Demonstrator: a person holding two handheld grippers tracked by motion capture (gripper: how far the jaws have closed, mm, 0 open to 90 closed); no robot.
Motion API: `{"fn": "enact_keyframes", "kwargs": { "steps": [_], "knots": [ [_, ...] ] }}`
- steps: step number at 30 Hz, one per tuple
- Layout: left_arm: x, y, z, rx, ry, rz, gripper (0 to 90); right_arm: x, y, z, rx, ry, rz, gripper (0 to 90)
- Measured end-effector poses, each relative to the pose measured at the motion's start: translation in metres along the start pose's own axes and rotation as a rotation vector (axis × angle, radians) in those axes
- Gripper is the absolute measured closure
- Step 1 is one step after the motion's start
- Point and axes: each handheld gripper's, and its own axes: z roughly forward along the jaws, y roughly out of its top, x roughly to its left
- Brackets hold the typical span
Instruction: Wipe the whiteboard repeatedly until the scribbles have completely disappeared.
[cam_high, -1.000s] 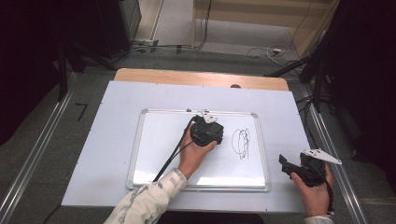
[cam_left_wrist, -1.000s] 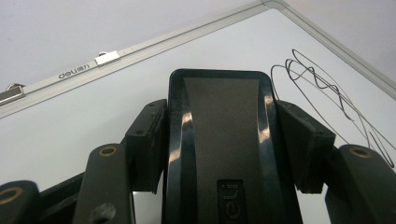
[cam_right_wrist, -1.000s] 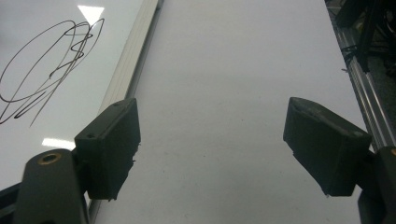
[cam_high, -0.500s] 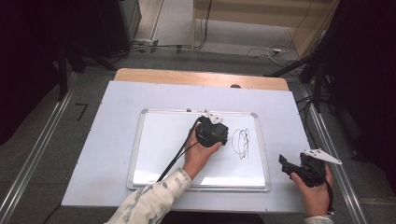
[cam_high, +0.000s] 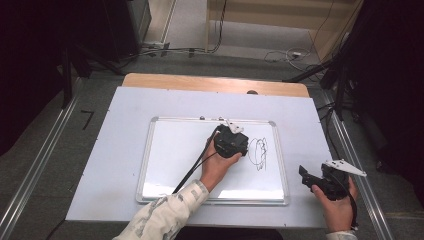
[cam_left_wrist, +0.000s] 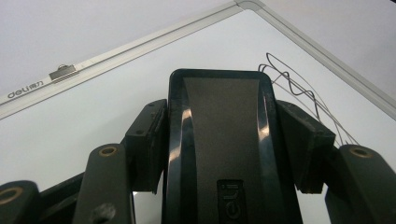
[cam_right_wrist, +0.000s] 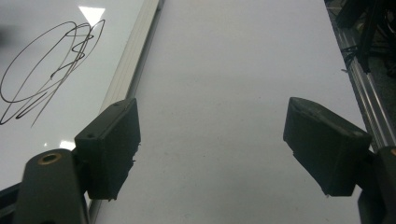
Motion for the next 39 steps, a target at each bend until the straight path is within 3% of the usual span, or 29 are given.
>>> {"fn": "enact_keyframes", "kwargs": {
  "steps": [24, 39],
  "knots": [
    [-0.016, 0.004, 0.011, 0.007, -0.008, 0.031, 40.1, -0.001, 0.000, 0.000, 0.001, 0.005, -0.005, 17.6],
    [-0.022, 0.004, 0.017, 0.014, -0.017, 0.030, 40.1, -0.001, -0.001, 0.000, 0.000, 0.004, -0.004, 17.6]
  ]
}}
